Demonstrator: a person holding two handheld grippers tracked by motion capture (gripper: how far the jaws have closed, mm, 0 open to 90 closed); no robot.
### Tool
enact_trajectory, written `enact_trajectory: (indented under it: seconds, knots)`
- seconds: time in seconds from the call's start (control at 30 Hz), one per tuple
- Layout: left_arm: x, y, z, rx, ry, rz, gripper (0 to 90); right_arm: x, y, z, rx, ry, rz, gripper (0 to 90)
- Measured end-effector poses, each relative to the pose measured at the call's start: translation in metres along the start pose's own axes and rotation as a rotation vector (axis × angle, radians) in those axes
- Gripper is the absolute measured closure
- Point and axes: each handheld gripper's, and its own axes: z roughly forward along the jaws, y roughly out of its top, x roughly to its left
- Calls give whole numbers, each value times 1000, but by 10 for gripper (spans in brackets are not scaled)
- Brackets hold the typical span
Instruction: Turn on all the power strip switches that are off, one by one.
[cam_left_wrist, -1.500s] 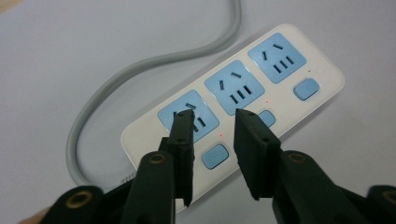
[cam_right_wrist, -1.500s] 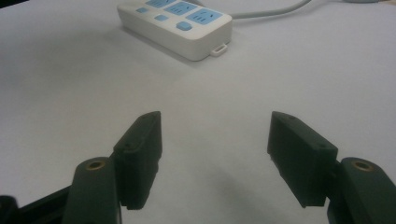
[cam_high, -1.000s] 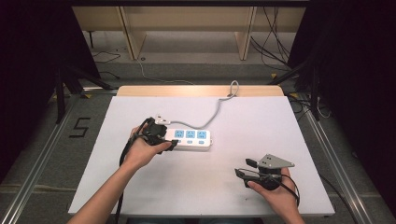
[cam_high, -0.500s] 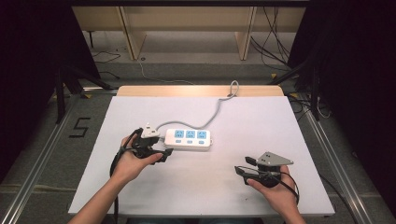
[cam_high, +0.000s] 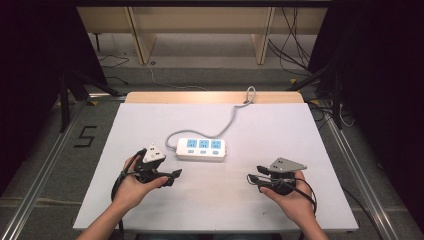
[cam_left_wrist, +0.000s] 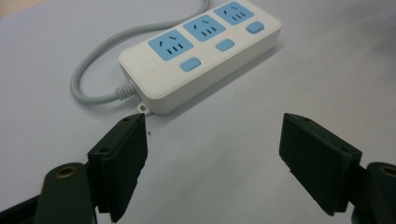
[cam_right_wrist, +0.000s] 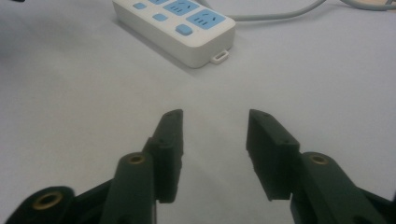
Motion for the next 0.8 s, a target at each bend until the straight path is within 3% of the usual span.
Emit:
enact_trajectory:
  seconds: [0.1,0.2,0.37,0.8]
  knots:
    - [-1,-4,0,8,-5,2,228,0,3,1,11,-2,3,633]
    - [0,-6,-2,-1,0,-6,227,0,10,4,46,-5,-22,760]
    - [3,-9,-4,-15,8,-16,231,0,19,9,78,-15,-46,858]
    - [4,-15,-4,-12,9,-25,237,-2,45,26,159,7,-74,900]
